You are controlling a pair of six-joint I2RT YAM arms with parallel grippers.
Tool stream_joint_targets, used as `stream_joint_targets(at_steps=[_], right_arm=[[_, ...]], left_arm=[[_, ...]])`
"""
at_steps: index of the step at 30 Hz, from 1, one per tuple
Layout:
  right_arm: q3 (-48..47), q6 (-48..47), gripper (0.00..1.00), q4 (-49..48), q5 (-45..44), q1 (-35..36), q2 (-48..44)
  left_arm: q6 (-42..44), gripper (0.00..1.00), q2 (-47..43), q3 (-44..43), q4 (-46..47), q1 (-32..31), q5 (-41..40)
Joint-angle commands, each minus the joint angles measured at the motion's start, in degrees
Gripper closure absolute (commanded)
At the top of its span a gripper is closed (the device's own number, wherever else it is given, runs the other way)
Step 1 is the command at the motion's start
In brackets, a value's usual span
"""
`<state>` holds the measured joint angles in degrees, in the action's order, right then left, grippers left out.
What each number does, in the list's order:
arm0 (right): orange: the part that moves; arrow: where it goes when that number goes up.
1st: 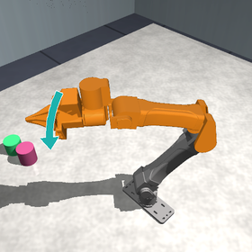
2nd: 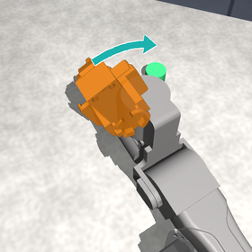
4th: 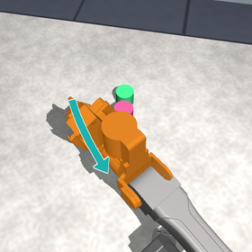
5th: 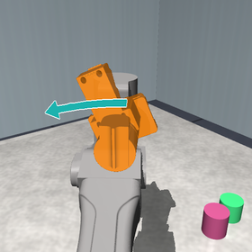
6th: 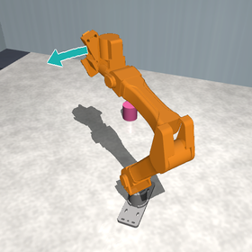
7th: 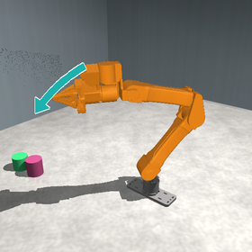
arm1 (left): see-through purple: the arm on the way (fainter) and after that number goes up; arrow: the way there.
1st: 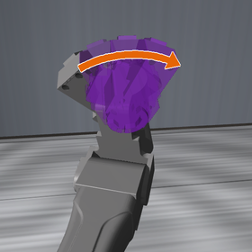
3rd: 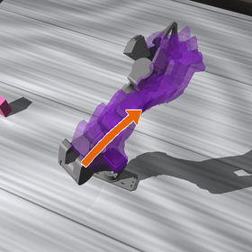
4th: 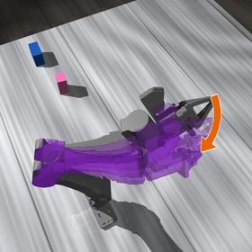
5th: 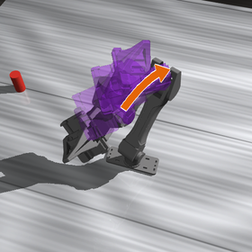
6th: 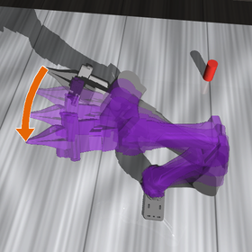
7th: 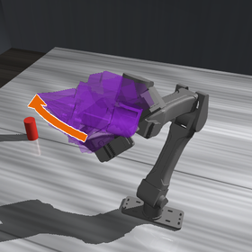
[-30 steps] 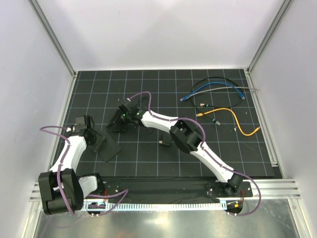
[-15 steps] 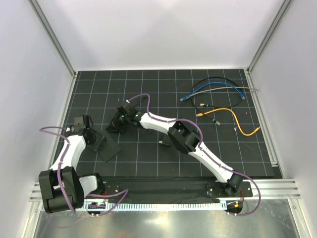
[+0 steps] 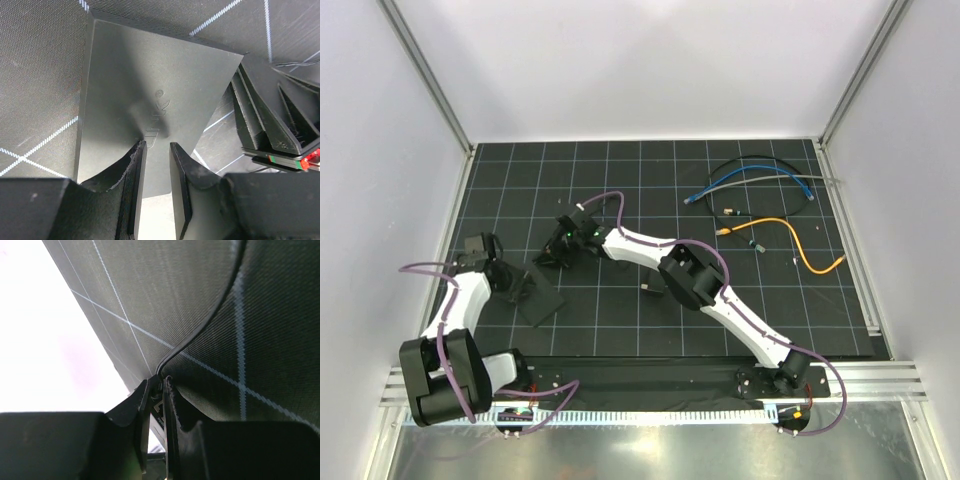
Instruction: Pull the plug from the switch port
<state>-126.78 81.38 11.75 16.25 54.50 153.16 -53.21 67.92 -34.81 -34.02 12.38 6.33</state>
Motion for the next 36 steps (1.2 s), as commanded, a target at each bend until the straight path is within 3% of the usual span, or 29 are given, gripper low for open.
stream_joint_targets(at_steps=[1, 10, 22, 36], right_arm=[[2.1, 3.5, 0.91, -3.1, -2.0, -0.7, -0.2], [10.4, 11.3, 0.99, -7.0, -4.6, -1.8, -3.4], [22.8, 21.2, 0.99, -17.9, -9.3, -2.1, -7.1], [24.7, 23.3, 0.99, -19.6, -11.2, -3.0, -5.9]], left_arm=[[-1.0, 0.69, 1.4, 5.1, -2.5, 1.1, -3.4], [-1.9, 0.69, -1.2, 5.9, -3.2, 1.5, -5.8], [-2.4, 0.69, -1.6, 6.2, -3.2, 1.7, -5.8], [-2.0, 0.69, -1.6, 6.2, -2.8, 1.7, -7.8]])
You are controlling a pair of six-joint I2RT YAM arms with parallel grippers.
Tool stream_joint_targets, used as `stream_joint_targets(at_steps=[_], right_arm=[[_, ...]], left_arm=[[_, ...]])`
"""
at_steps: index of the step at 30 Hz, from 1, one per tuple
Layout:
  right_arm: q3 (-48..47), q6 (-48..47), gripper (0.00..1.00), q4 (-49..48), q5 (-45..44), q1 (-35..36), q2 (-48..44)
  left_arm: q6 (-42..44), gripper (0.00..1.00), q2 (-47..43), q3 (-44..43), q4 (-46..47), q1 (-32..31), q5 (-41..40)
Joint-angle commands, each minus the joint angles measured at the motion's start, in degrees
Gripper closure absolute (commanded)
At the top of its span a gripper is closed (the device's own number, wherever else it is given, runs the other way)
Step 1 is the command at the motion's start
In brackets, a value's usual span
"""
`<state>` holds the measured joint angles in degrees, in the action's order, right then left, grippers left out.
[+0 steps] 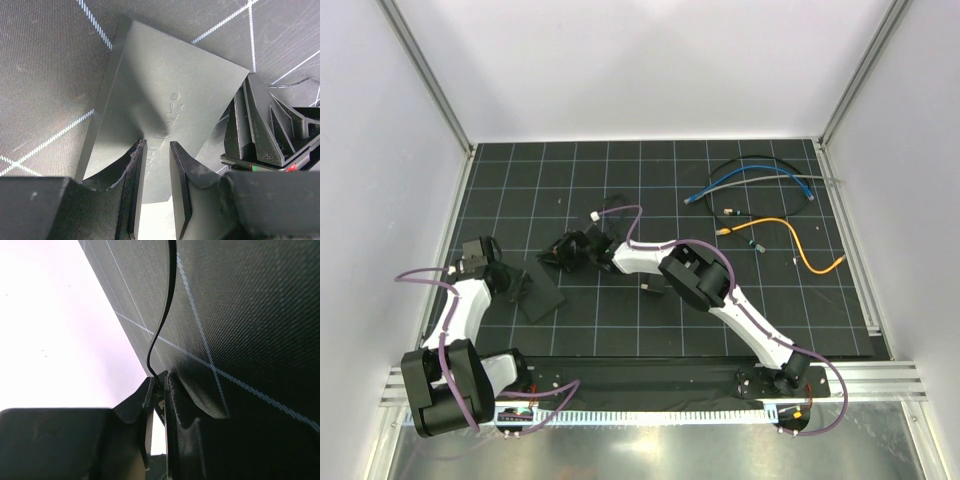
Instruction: Pull the plug from the switch port
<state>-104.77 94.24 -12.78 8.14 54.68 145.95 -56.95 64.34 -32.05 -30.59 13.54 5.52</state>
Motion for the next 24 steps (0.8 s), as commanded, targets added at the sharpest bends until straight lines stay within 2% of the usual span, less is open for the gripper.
stream_joint_targets(at_steps=[1, 4, 8, 16, 21, 24], right_arm=[[3.3, 10.6, 0.99, 5.0, -3.4, -3.2, 1.0], [6.3, 11.4, 0.99, 2.8, -5.7, -3.2, -0.4], [2.1, 7.2, 0.99, 5.5, -3.4, -3.8, 1.4], [1.0, -0.6, 0.99, 5.9, -1.6, -3.7, 1.3], [0.6, -1.2, 0.98, 4.2, 0.4, -3.8, 1.6], [-0.1, -1.8, 0.95, 4.2, 1.0, -3.7, 1.7]], left_arm=[[1.8, 0.69, 2.1, 3.5, -6.2, 0.6, -7.1], [1.8, 0.69, 2.2, 3.5, -6.0, 0.7, -7.2], [2.5, 0.69, 1.9, 3.1, -5.9, 0.8, -7.1], [4.6, 0.69, -3.3, -0.4, -5.8, 0.8, -5.7], [8.7, 0.59, -3.8, -6.0, -5.0, 0.8, -2.3], [11.9, 0.58, 0.5, -7.8, -3.9, 0.8, 0.5]])
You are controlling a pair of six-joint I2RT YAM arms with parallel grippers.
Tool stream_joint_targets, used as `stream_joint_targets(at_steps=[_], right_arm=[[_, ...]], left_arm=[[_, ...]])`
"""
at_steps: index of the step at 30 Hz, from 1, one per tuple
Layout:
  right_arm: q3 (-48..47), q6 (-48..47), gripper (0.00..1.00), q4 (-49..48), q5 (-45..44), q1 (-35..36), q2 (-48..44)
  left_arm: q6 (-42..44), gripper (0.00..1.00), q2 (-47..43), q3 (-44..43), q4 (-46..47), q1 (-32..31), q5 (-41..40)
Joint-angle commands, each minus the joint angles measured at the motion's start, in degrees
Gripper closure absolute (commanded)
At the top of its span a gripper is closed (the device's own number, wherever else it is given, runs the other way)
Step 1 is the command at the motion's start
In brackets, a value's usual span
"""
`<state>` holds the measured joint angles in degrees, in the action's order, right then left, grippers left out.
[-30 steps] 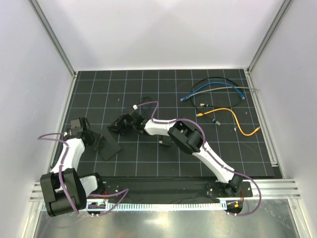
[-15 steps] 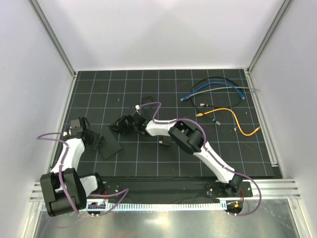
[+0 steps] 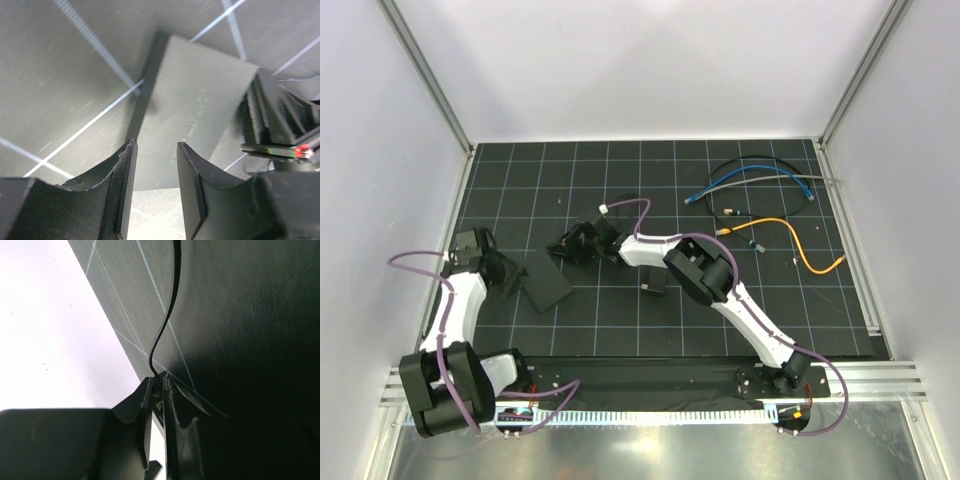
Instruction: Pull the plug from the switch port
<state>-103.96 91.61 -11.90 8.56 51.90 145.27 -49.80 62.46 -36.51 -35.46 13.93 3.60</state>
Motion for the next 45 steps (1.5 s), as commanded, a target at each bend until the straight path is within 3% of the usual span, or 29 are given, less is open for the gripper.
stream_joint_targets(at_steps=[1, 6, 11, 14, 17, 24, 31, 34, 35, 38, 45], right_arm=[[-1.1, 0.2, 0.94, 3.5, 0.8, -0.9, 2.4], [-1.7, 0.1, 0.89, 3.7, 2.2, -0.8, 2.9], [-2.2, -0.5, 0.84, 3.8, 3.6, -0.8, 3.9], [-3.1, -0.7, 0.80, 4.4, 4.3, -0.8, 4.3], [-3.4, -1.3, 0.71, 5.8, 4.8, -0.7, 4.1], [-3.1, -2.8, 0.68, 7.5, 3.8, -0.7, 3.3], [-1.9, -1.8, 0.70, 6.6, 3.7, -0.6, 2.7], [-1.8, -1.1, 0.84, 6.1, 3.8, -0.8, 3.3], [-1.9, -0.2, 0.94, 6.0, 3.7, -0.8, 3.5], [-2.0, 1.0, 0.99, 5.9, 3.9, -1.4, 4.1], [2.6, 5.5, 0.99, 4.5, 0.2, -2.9, 1.2]], left_arm=[[5.3, 0.58, 3.7, -4.3, 1.0, 0.3, 4.6], [6.8, 0.66, 11.5, -5.5, 3.6, 0.4, 9.1], [8.1, 0.80, 15.5, -8.9, 3.6, 0.4, 10.5], [8.3, 0.82, 15.9, -10.0, 3.3, 0.4, 9.1], [8.4, 0.83, 16.6, -10.9, 2.9, 0.4, 7.9], [10.0, 0.83, 22.6, -13.0, 4.5, 0.1, 8.6], [9.1, 0.93, 28.7, -14.6, 3.0, 0.1, 8.2], [8.3, 1.00, 29.4, -14.1, 1.5, 0.3, 6.0], [8.0, 1.00, 29.4, -13.3, 1.2, 0.7, 4.2], [6.7, 1.00, 29.2, -11.6, 1.2, 1.8, 2.4], [3.7, 1.00, 28.5, -6.6, 1.6, 3.6, -0.7]])
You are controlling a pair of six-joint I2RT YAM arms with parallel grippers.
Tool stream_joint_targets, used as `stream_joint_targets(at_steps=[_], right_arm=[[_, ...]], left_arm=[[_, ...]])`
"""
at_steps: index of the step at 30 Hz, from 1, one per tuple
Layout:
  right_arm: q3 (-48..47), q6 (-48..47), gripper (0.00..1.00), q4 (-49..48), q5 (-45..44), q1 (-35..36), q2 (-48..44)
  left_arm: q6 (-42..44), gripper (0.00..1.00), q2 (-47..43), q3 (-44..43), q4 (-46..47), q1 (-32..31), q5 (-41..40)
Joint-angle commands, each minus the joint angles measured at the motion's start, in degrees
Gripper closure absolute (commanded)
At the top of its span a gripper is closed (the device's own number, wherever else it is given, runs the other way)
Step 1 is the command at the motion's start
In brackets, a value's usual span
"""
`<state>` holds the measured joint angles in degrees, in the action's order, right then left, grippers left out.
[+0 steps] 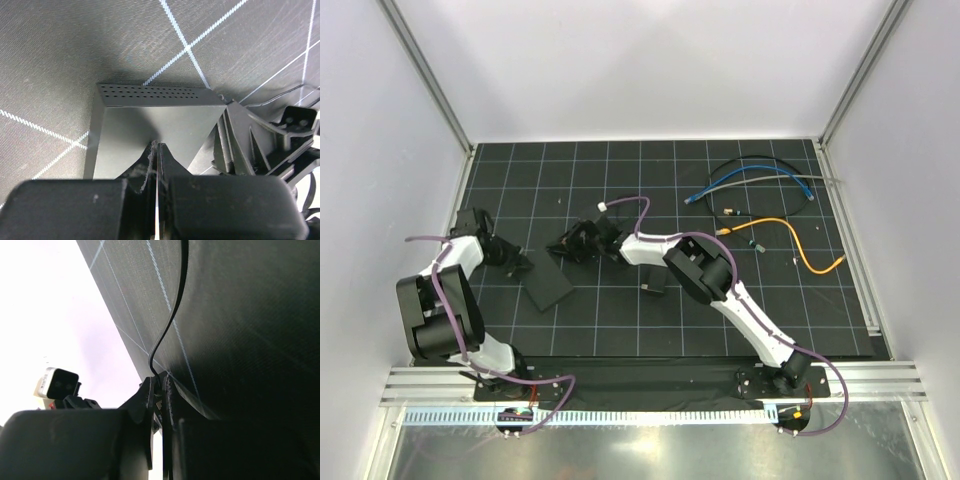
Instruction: Pull the plug from the switch port
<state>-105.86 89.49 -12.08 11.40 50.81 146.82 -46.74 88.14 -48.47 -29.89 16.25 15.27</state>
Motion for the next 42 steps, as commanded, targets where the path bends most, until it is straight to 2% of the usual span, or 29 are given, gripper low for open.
stream_joint_targets(at_steps=[1, 10, 13, 15, 20, 21, 24, 28, 30, 32, 34, 39, 42], right_arm=[[5.7, 8.4, 0.99, 3.2, -3.9, -2.1, -0.8], [10.1, 17.6, 0.99, -3.1, -7.1, -2.2, -0.8], [6.6, 15.8, 0.99, -0.4, -5.4, -2.2, 0.4], [7.8, 15.4, 0.99, -0.2, -6.7, -2.1, -0.4], [14.9, 24.1, 0.99, -9.0, -8.1, -2.3, -0.7], [15.6, 24.9, 0.99, -13.6, -9.7, -1.9, -0.7], [14.8, 24.8, 0.99, -14.1, -9.9, -1.4, -0.2], [11.5, 17.0, 0.99, -3.3, -11.1, -1.2, -2.0], [9.5, 14.2, 0.99, 5.0, -13.3, -0.9, -2.9], [4.9, 9.1, 0.99, 13.6, -14.3, -0.8, -2.5], [1.1, 5.1, 0.99, 17.9, -14.6, -0.7, -1.4], [-2.5, -0.1, 0.99, 21.8, -12.6, -0.2, 0.9], [-4.1, -3.6, 0.99, 21.0, -12.1, 0.2, 2.0]], left_arm=[[0.0, 1.00, 2.3, 5.8, -3.4, 1.4, -12.7], [-1.3, 1.00, 2.2, 8.2, -1.7, 1.7, -13.5], [-1.4, 1.00, 2.3, 8.3, -1.4, 1.7, -13.7], [-1.4, 1.00, 2.0, 8.4, -1.3, 1.6, -13.9], [-1.8, 1.00, 1.0, 8.9, -1.1, 1.6, -14.8], [-1.9, 1.00, 0.8, 9.1, -1.0, 1.7, -14.7], [-1.8, 1.00, 0.5, 8.9, -1.2, 1.6, -14.8], [-1.8, 1.00, -0.1, 8.9, -1.3, 1.7, -14.7], [-1.7, 1.00, -0.1, 8.9, -1.3, 1.6, -14.8], [-1.7, 1.00, -0.1, 8.9, -1.3, 1.6, -14.7], [-1.5, 1.00, 0.1, 8.7, -1.2, 1.7, -14.7], [-0.7, 1.00, -1.6, 8.3, -1.1, 1.5, -14.6], [1.0, 0.99, -5.2, 7.9, -0.7, 1.2, -13.1]])
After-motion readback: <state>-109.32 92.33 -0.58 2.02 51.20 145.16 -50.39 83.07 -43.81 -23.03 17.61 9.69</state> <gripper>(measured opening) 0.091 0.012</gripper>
